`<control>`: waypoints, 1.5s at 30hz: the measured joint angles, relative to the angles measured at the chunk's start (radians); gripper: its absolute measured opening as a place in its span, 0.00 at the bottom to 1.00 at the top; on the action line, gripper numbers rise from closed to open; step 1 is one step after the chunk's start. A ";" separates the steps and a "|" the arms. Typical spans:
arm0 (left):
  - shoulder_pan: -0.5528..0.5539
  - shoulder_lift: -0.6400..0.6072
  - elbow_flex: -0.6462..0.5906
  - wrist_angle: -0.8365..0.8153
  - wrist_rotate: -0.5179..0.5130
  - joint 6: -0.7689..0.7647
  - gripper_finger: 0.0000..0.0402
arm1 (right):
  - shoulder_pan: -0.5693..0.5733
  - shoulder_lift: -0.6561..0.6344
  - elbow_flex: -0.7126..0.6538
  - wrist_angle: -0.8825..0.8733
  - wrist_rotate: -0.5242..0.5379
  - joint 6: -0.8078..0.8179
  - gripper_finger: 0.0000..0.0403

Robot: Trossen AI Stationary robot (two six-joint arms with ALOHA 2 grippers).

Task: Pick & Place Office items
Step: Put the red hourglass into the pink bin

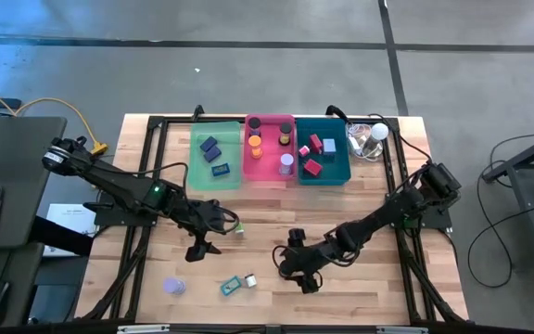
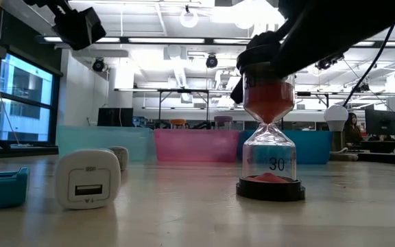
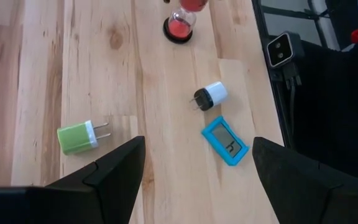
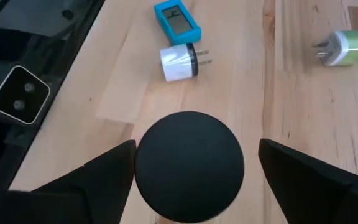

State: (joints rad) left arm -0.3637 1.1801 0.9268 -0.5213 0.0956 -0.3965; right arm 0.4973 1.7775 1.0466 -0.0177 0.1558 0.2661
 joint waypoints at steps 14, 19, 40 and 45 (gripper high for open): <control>-0.038 0.000 0.000 0.015 0.000 -0.009 0.72 | -0.002 0.015 0.000 0.003 -0.003 0.027 0.53; -0.058 0.000 -0.001 0.016 -0.002 -0.023 0.72 | -0.011 0.023 0.001 0.021 -0.021 0.026 0.39; -0.086 0.000 -0.001 0.022 -0.023 -0.023 0.72 | -0.134 -0.135 0.000 0.051 0.108 -0.249 0.39; -0.081 0.000 -0.001 0.024 -0.049 -0.105 0.72 | -0.244 -0.201 0.000 0.087 0.101 -0.325 0.39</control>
State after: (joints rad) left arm -0.4446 1.1801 0.9257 -0.4976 0.0464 -0.5011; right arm 0.2532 1.5764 1.0463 0.0691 0.2565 -0.0585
